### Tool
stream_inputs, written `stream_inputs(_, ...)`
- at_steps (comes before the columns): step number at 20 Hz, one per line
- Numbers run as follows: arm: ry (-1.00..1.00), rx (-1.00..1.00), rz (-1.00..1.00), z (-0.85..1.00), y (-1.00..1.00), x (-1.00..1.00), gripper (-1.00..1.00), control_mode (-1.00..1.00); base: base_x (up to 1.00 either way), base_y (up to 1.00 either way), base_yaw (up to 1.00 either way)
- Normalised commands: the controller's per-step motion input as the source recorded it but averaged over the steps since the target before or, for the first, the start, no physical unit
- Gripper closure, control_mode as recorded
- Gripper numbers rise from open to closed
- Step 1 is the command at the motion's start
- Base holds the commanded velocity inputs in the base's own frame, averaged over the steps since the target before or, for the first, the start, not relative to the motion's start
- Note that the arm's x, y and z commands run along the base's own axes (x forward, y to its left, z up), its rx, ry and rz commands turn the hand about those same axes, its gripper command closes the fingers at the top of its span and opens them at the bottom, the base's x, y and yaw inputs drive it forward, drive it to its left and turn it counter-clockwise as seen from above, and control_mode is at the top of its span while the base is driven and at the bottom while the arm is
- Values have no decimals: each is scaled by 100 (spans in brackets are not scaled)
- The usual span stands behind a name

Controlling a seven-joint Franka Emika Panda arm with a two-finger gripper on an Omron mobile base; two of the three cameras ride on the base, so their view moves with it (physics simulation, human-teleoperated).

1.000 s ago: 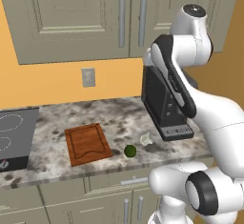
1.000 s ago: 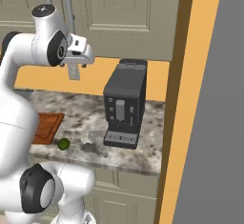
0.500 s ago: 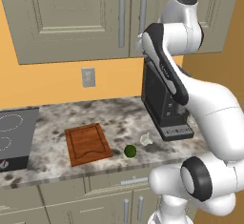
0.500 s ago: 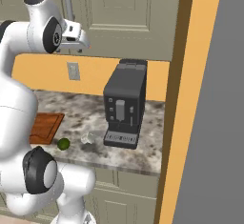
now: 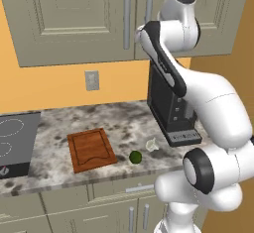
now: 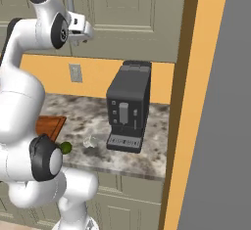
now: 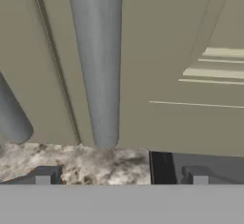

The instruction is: Open the cabinet. Place the bowl and condiment on the counter. Then place the lime and garlic on the cutting board.

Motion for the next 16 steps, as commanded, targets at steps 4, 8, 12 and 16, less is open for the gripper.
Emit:
stream_inputs(4,-18,0,0,0,2,51,-100,-100,0,0,0)
stream_inputs(8,-13,0,0,-2,9,46,-100,-100,0,0,0)
stream_inputs(12,-6,0,0,-23,5,60,-100,-100,0,0,0)
stream_inputs(16,0,0,0,-26,2,78,-100,-100,0,0,0)
